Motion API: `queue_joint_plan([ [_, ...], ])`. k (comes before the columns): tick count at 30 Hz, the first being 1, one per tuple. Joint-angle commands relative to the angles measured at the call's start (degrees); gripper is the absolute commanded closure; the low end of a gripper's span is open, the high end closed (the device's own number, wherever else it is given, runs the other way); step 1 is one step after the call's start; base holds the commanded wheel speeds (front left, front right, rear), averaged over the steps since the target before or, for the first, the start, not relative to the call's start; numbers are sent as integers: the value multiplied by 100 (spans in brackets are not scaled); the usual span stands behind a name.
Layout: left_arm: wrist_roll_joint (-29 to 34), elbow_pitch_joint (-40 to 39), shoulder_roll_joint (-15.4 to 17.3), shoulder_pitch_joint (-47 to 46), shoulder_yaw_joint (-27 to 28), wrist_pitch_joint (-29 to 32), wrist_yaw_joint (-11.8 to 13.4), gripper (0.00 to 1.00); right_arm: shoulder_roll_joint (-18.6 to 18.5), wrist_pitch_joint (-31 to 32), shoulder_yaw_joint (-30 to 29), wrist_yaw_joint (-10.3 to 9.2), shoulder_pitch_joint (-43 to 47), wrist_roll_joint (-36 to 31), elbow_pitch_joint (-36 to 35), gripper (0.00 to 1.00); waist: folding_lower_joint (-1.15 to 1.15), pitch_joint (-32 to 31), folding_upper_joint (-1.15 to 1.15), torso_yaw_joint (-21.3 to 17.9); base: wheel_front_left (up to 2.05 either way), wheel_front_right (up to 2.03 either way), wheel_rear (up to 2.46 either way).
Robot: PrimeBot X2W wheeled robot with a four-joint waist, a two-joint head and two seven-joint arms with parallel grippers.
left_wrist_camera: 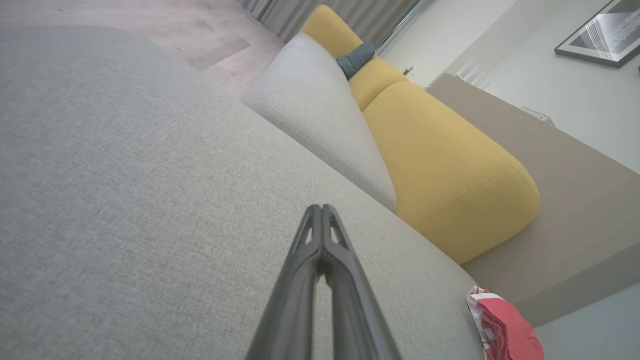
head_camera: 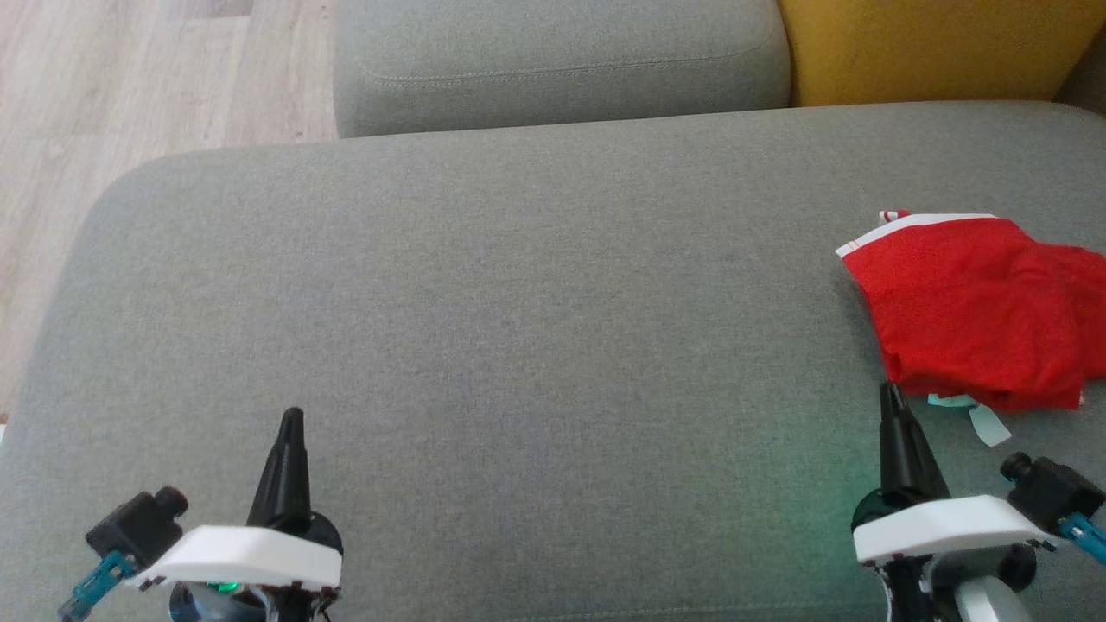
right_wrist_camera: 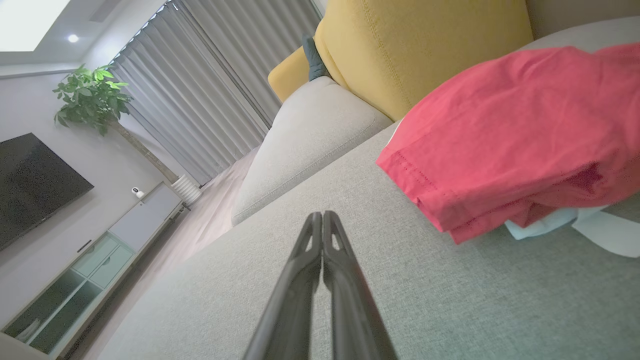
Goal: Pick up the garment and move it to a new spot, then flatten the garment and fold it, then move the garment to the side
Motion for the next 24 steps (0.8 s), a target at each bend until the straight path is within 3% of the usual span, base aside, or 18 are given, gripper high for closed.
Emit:
queue_joint_plan([
  [1, -143, -142, 73, -302, 116, 35, -38, 100, -105, 37, -4, -2, -344, 178, -204, 100, 0, 1, 0, 1, 0, 0, 0],
  [24, -1541, 53, 105, -499, 370, 407, -152, 100, -133, 406, -196, -3, -426, 1802, -210, 100, 0, 15, 0, 11, 0, 0, 0],
])
